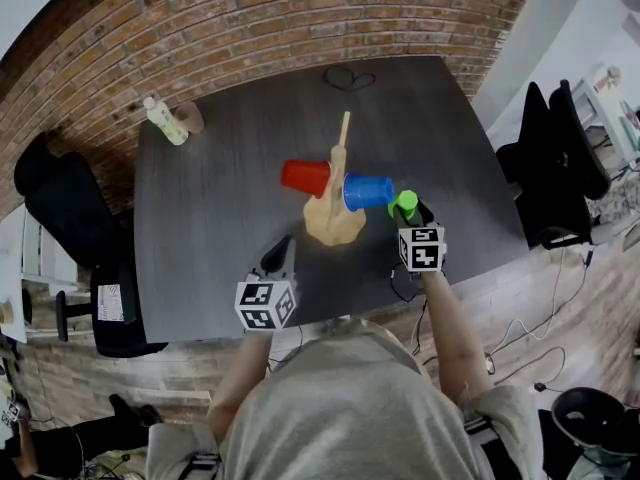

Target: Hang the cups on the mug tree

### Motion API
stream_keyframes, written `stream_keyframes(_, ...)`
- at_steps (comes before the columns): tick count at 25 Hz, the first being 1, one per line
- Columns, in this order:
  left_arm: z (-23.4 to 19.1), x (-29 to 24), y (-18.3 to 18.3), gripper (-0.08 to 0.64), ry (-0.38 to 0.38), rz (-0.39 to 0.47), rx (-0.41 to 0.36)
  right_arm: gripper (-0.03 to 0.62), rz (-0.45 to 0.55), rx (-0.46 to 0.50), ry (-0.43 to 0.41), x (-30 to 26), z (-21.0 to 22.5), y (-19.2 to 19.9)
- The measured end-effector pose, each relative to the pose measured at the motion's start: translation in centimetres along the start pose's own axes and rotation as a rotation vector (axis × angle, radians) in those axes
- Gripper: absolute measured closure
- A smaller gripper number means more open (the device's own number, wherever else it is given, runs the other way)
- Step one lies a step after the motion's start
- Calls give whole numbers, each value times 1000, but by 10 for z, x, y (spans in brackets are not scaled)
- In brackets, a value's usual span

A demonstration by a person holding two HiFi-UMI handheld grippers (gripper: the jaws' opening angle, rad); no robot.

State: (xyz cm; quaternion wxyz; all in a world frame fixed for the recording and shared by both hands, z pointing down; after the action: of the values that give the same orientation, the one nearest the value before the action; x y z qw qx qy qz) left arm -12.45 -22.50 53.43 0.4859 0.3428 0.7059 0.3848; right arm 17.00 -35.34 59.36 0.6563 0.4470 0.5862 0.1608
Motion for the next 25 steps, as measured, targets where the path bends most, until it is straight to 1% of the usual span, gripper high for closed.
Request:
stream_keyframes(10, 5, 15, 10, 545, 24, -5, 2, 368, 36, -19, 13, 34, -10, -1)
stream_keyframes(18, 9, 33, 21, 545, 40, -2, 6, 368, 103, -23, 19, 67, -24, -11)
stream_keyframes(25, 12, 52, 31, 545, 43, 8, 11, 370, 158, -1, 11, 93, -40, -18)
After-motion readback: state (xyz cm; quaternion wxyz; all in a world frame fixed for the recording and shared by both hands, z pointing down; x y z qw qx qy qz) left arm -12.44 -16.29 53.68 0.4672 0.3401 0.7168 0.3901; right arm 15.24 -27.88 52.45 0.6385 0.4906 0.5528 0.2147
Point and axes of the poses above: the fingertips, and each gripper's own axes: x backward along the fingers, z to its right, y out of its underside, the point moved 6 cm from there along x, backward along the fingers, and after that the axes turned 5 degrees about -z, right-handed, at the moved point
